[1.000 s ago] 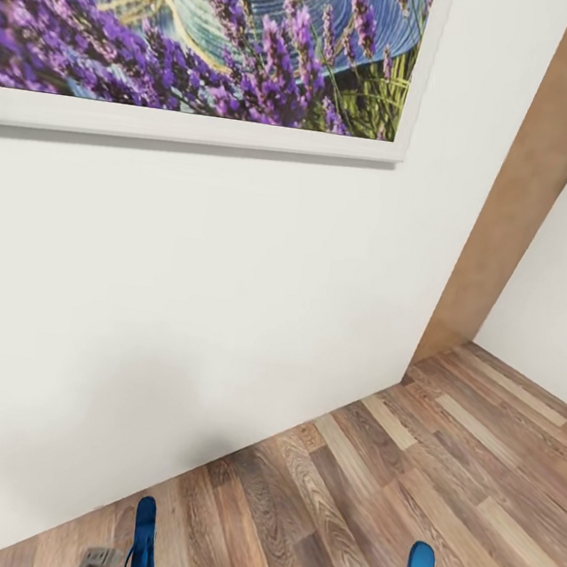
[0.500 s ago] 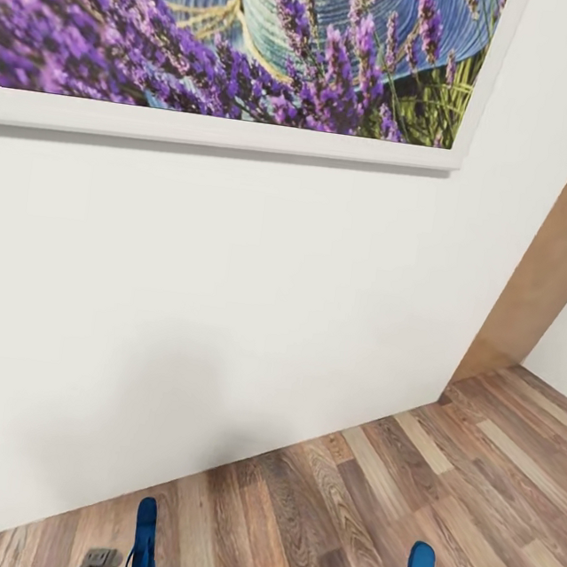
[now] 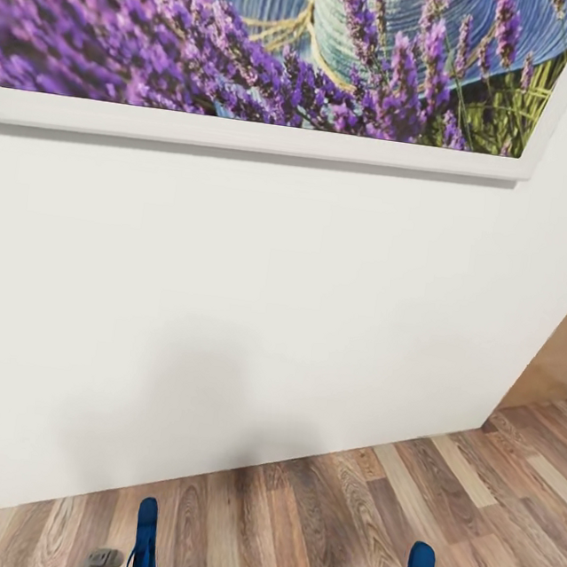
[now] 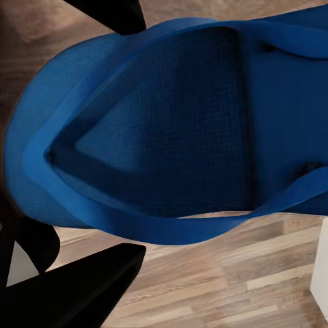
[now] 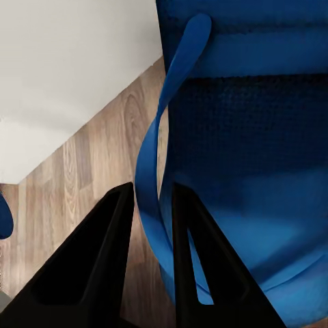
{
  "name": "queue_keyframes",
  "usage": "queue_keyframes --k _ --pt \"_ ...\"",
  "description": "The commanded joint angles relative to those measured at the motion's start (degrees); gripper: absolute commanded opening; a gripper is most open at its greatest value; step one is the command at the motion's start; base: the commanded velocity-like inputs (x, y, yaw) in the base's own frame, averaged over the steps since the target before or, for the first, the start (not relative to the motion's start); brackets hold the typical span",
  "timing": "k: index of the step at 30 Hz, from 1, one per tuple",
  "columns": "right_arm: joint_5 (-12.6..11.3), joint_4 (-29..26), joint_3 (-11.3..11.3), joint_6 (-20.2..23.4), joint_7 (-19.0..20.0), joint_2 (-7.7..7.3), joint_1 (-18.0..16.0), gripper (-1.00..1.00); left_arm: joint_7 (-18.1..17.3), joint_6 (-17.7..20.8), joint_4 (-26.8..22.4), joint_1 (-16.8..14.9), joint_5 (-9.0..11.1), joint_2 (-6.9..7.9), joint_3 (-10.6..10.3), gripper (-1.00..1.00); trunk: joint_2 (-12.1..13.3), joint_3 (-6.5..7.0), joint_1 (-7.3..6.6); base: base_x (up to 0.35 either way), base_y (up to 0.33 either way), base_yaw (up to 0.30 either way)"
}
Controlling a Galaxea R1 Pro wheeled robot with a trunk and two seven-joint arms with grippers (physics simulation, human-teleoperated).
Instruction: In the bedroom, move the book from the bed onto either nightstand, and place the two sandals side by side next to the bed.
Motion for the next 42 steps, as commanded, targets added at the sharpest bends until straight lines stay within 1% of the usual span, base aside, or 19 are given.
queue_keyframes --k 1,42 --pt "-0.4 0.0 0.1 0.1 0.3 -0.03 0.0 -1.0 -0.1 -0.5 0.1 -0.1 -0.1 0.0 0.0 -1.0 0.0 -0.05 -0.01 0.0 0.0 0.287" --pt "-0.3 0.0 0.1 0.0 0.2 -0.03 0.0 -1.0 -0.1 -0.5 0.1 -0.1 -0.1 -0.04 -0.1 -1.0 0.0 -0.05 -0.01 0.0 0.0 0.287"
